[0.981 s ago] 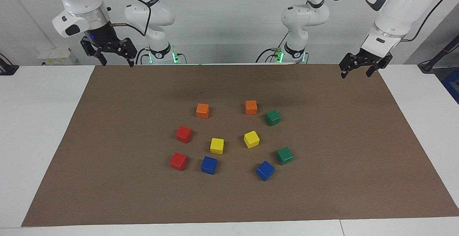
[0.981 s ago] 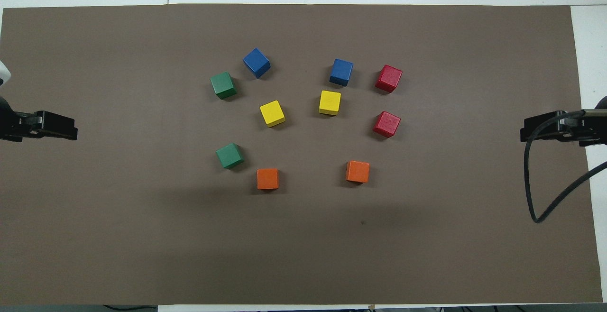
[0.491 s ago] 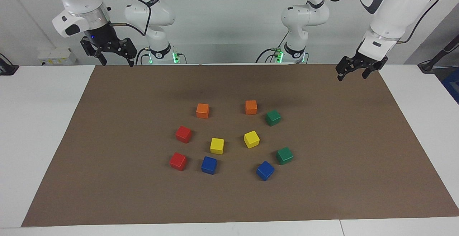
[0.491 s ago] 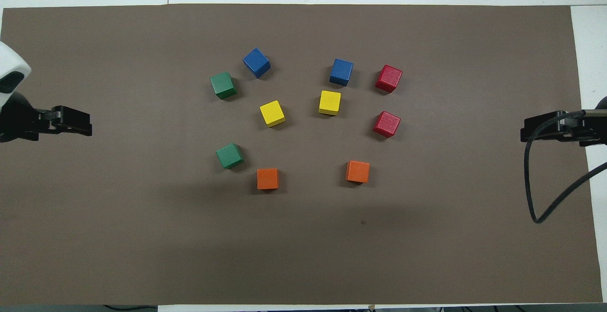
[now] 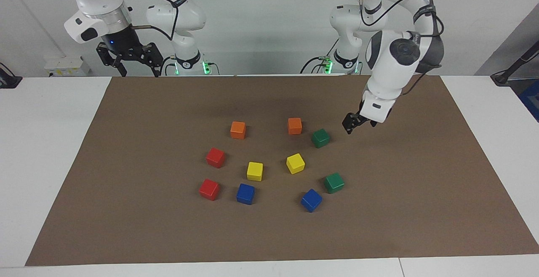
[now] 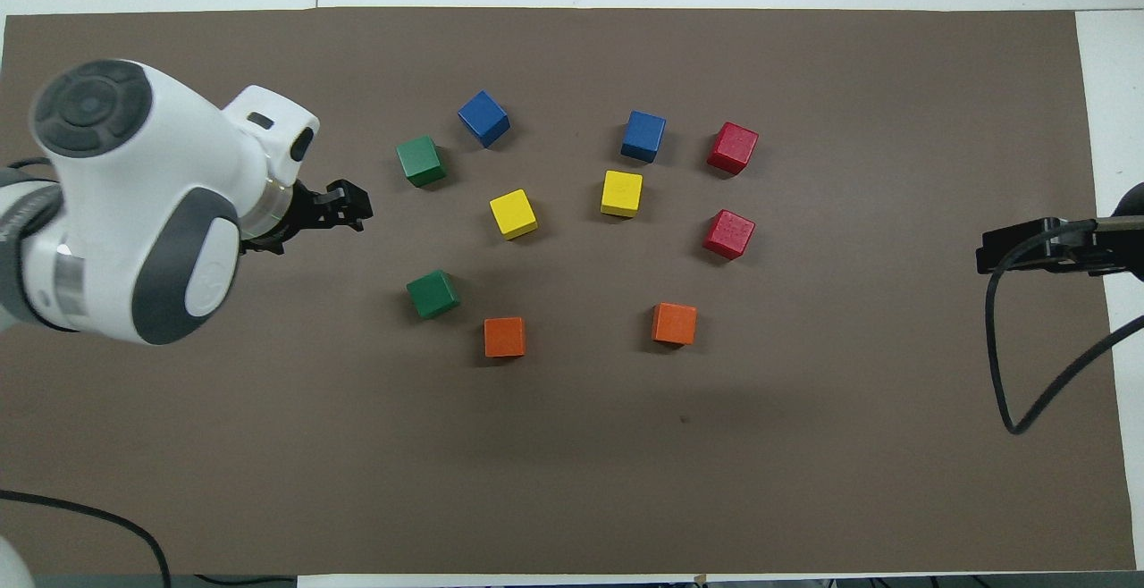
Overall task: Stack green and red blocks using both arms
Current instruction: 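Lower the left gripper onto green while the right gripper reaches red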
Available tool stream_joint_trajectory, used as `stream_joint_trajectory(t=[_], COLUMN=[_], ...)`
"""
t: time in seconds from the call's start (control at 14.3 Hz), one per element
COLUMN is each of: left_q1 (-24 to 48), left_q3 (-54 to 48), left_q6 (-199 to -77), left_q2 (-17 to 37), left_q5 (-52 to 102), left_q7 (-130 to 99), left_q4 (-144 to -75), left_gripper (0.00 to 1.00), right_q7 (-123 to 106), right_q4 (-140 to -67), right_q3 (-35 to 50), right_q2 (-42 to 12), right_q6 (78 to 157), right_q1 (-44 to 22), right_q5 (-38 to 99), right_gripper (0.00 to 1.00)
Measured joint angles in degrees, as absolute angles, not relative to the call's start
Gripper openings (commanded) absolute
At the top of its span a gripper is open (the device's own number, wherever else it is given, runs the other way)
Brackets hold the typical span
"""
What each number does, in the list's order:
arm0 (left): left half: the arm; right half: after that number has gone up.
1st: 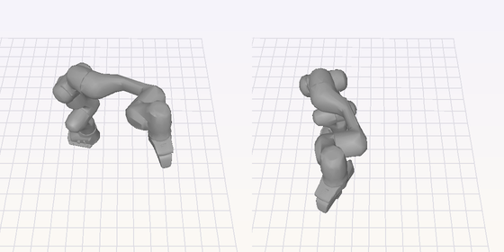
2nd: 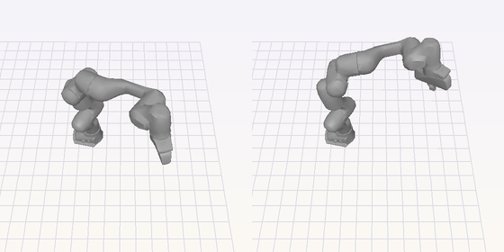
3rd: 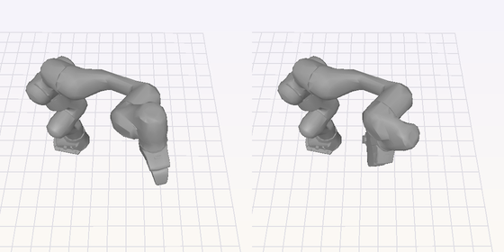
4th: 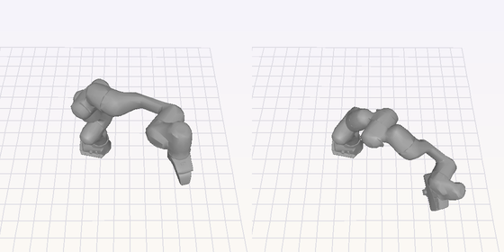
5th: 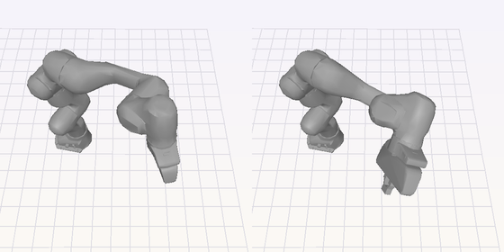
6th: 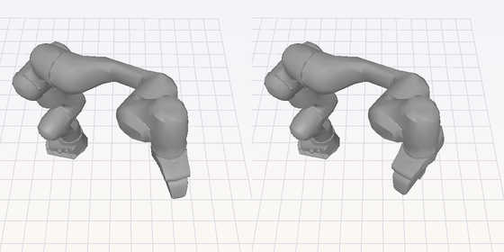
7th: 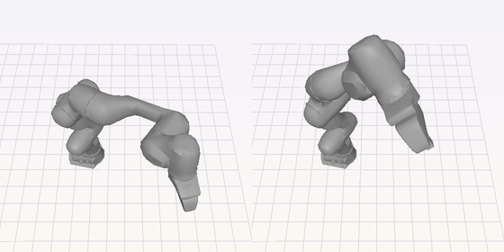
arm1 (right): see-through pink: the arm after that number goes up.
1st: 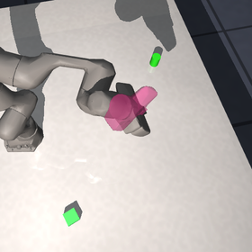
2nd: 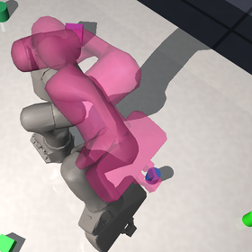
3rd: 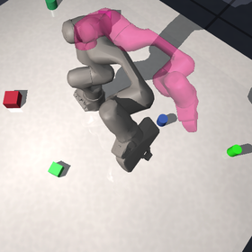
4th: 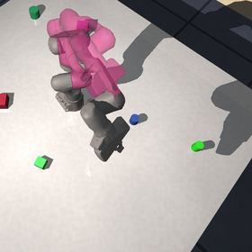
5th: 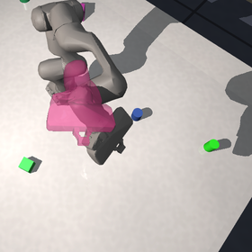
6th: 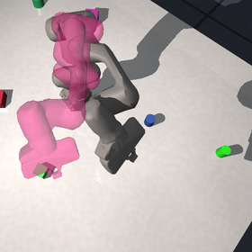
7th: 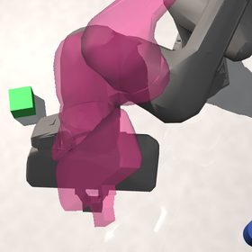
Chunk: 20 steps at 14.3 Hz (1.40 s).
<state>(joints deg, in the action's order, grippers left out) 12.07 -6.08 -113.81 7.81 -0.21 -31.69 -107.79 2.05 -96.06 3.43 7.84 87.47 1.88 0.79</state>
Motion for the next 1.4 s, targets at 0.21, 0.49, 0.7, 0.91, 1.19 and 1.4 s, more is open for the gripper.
stream_joint_trajectory(t=[0.21, 0.49, 0.7, 0.91, 1.19, 1.4], left_q1=[15.9, 18.5, 19.1, 20.9, 21.4, 21.4], left_q3=[-6.1, -6.1, -6.0, -6.1, -5.9, -5.8], left_q6=[-119.4, -126.5, -129.0, -130.4, -132.1, -132.3], left_q2=[9.5, 10.0, 10.2, 10.9, 12.9, 13.5], left_q5=[0.3, 0.3, 0.3, 0.4, 0.4, 0.4], left_q7=[-36.9, -41.1, -42.8, -47.0, -48.0, -48.0], left_q4=[-110.6, -116.4, -119.4, -120.5, -120.6, -120.6], left_gripper=[1.0, 1.0, 1.0, 1.0, 0.93, 0.1], right_q7=[-2.5, -3.2, 5.0, 22.3, 34.9, 37.2], right_q4=[-96.1, -97.8, -103.0, -110.5, -119.1, -120.5], right_q3=[3.2, 3.3, 3.4, 3.7, 4.1, 4.0], right_q2=[9.0, 10.6, 12.2, 12.8, 9.9, 4.1], right_q6=[87.4, 87.0, 90.3, 98.0, 110.6, 118.0], right_q1=[2.0, 1.9, 0.9, -5.8, -11.8, -12.5], right_q5=[0.8, 0.8, 1.2, 1.3, 1.3, 1.3], right_gripper=[1.0, 1.0, 1.0, 1.0, 1.0, 1.0])
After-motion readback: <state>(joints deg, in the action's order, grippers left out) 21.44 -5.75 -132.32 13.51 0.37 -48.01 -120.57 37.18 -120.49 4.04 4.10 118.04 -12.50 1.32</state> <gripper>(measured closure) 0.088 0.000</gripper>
